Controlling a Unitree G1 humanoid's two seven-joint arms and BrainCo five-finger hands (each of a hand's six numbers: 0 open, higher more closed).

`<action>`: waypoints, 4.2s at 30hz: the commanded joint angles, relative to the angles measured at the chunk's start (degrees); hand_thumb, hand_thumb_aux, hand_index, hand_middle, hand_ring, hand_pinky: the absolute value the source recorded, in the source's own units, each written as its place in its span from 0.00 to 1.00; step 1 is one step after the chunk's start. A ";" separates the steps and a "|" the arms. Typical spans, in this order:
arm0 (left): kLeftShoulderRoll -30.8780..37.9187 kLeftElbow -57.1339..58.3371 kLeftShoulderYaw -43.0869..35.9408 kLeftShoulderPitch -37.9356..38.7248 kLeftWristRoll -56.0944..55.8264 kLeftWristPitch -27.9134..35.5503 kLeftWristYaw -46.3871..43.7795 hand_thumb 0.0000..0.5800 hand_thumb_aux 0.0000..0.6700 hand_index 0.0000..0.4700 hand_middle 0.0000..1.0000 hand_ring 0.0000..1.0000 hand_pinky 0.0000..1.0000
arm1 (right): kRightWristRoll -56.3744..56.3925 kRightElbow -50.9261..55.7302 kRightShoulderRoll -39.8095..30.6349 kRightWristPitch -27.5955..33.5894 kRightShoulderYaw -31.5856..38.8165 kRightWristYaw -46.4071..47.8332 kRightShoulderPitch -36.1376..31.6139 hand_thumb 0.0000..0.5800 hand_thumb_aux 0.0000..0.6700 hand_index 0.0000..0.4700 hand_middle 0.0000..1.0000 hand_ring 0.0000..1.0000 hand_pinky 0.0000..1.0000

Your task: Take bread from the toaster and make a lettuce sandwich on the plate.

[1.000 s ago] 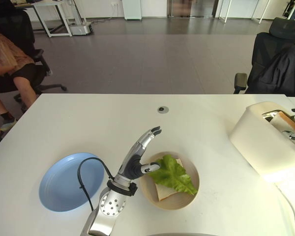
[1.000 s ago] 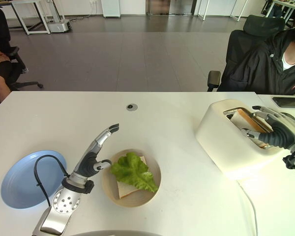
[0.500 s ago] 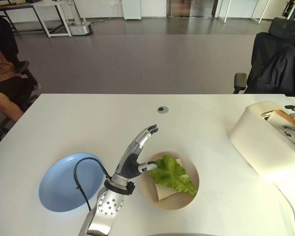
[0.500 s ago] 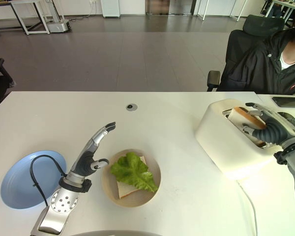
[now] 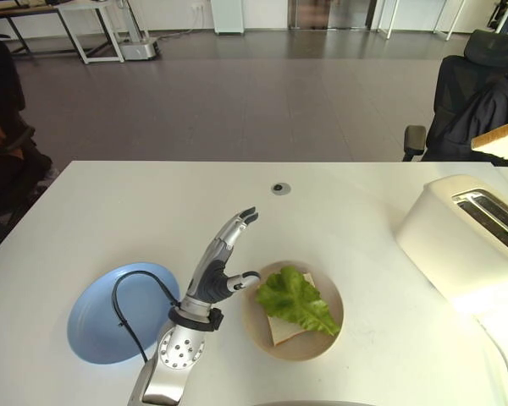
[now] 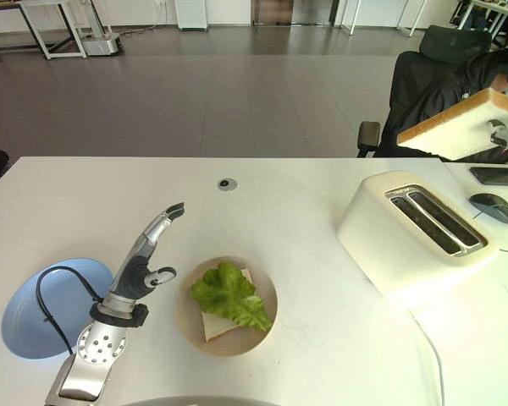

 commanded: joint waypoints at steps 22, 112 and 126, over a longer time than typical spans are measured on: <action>5.54 -13.07 5.62 6.81 12.98 -6.52 -2.26 0.00 0.00 0.00 0.00 0.00 0.00 | 1.64 -23.37 17.69 18.99 48.83 20.61 -7.65 1.00 1.00 1.00 0.00 0.00 0.00; 26.23 6.40 -9.14 2.12 33.04 -8.77 -9.58 1.00 1.00 1.00 1.00 1.00 1.00 | -38.40 2.80 28.72 -32.60 45.47 3.49 19.99 1.00 1.00 1.00 1.00 1.00 1.00; 4.52 61.14 -27.57 -47.50 48.03 4.53 13.97 1.00 1.00 1.00 1.00 1.00 1.00 | -45.48 47.52 41.22 -26.60 50.47 -29.37 -13.33 1.00 1.00 1.00 1.00 1.00 1.00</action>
